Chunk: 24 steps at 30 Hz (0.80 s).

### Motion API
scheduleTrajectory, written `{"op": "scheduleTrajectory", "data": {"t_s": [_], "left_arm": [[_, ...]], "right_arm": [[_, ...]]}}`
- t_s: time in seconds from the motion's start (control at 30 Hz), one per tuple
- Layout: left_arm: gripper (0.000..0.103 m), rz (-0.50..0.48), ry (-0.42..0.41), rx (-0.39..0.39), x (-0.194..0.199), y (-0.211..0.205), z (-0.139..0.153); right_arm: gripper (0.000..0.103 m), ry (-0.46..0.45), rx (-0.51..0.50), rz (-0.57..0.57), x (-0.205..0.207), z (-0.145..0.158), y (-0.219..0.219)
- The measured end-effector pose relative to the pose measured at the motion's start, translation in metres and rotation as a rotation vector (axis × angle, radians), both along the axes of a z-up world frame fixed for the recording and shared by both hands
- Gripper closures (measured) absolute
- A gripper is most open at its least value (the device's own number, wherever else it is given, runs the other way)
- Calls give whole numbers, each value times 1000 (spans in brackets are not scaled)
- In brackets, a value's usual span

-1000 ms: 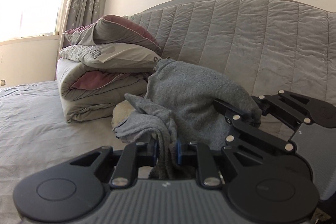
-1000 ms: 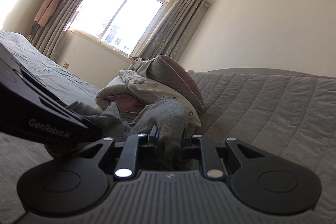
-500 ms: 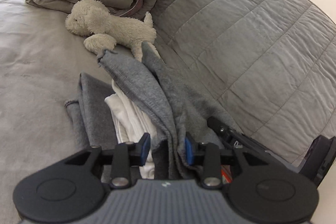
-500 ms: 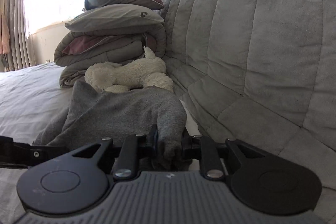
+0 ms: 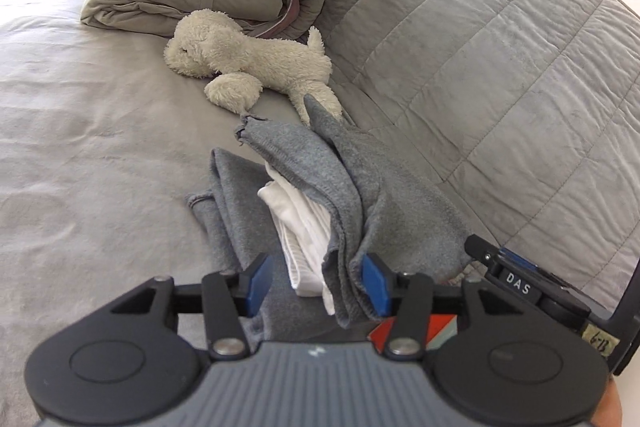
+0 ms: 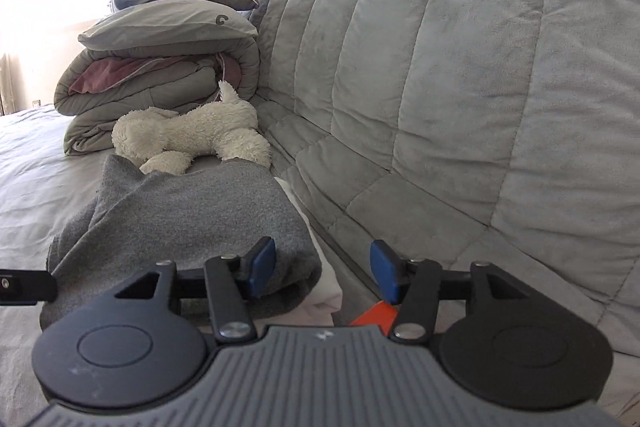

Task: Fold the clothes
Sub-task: 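Lower the shirt bundle onto the folded clothes stack and open both grippers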

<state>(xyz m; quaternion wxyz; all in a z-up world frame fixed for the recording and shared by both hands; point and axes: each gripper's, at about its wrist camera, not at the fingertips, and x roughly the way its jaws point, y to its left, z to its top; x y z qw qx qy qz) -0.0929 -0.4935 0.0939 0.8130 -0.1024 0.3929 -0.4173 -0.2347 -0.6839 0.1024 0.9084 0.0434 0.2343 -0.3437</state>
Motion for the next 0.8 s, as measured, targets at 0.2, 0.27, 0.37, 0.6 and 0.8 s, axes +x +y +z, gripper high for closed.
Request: {"op": "scheduleTrajectory", "data": {"t_s": [0.2, 0.27, 0.37, 0.6, 0.8], "left_arm": [[51, 44, -105, 127, -17, 16, 18], [51, 52, -162, 169, -25, 21, 27], [51, 58, -241, 219, -36, 25, 40], [51, 72, -338, 228, -54, 37, 70], [50, 78, -364, 237, -60, 37, 77]], "right_arm": [[47, 34, 50, -15, -13, 8, 14], [47, 23, 72, -10, -19, 12, 21], [47, 11, 81, 6, -24, 20, 36], [47, -32, 82, 26, -31, 41, 61], [47, -43, 80, 31, -36, 56, 74]]}}
